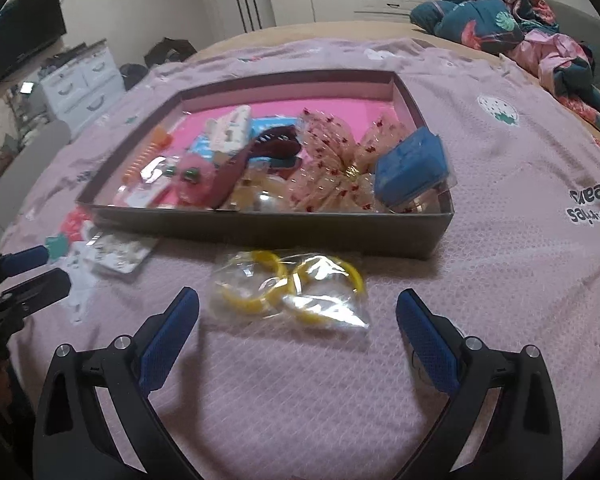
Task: Organize jewelry
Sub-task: 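Withdraw both tools and move them toward the earring card and bagged yellow bangles, then grasp the flower earring card with left tool while right tool grasps bagged yellow bangles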
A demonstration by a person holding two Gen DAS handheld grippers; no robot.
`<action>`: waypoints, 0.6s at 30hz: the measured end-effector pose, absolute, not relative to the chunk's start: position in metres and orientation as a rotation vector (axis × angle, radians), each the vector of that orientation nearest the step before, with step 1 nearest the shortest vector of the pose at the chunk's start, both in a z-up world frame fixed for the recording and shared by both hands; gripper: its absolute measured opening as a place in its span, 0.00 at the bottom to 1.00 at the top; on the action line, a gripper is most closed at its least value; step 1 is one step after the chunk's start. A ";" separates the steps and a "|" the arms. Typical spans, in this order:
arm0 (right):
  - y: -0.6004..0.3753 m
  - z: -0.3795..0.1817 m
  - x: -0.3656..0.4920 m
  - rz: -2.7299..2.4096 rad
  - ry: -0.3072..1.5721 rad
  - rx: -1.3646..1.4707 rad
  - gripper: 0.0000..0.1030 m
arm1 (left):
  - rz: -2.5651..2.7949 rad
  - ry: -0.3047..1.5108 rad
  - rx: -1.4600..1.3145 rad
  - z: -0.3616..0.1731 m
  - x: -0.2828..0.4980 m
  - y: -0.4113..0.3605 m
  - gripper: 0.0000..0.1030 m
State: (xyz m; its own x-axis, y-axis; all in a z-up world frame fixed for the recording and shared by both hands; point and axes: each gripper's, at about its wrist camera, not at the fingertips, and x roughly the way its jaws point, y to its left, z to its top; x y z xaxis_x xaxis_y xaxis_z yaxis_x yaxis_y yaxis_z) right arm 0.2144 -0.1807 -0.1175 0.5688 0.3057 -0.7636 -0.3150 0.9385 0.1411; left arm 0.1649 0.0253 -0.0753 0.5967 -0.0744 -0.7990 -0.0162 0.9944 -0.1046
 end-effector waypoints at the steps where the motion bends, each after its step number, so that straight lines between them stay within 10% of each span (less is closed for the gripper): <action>1: -0.180 -0.119 0.215 0.364 0.894 -0.014 0.96 | -0.037 0.938 -0.104 -0.077 0.167 0.024 0.91; 13: -0.193 -0.114 0.212 0.383 0.871 -0.029 0.62 | -0.064 0.999 -0.080 -0.098 0.201 0.000 0.91; 18: -0.206 -0.105 0.203 0.381 0.859 0.001 0.61 | -0.059 0.993 -0.037 -0.102 0.205 -0.008 0.64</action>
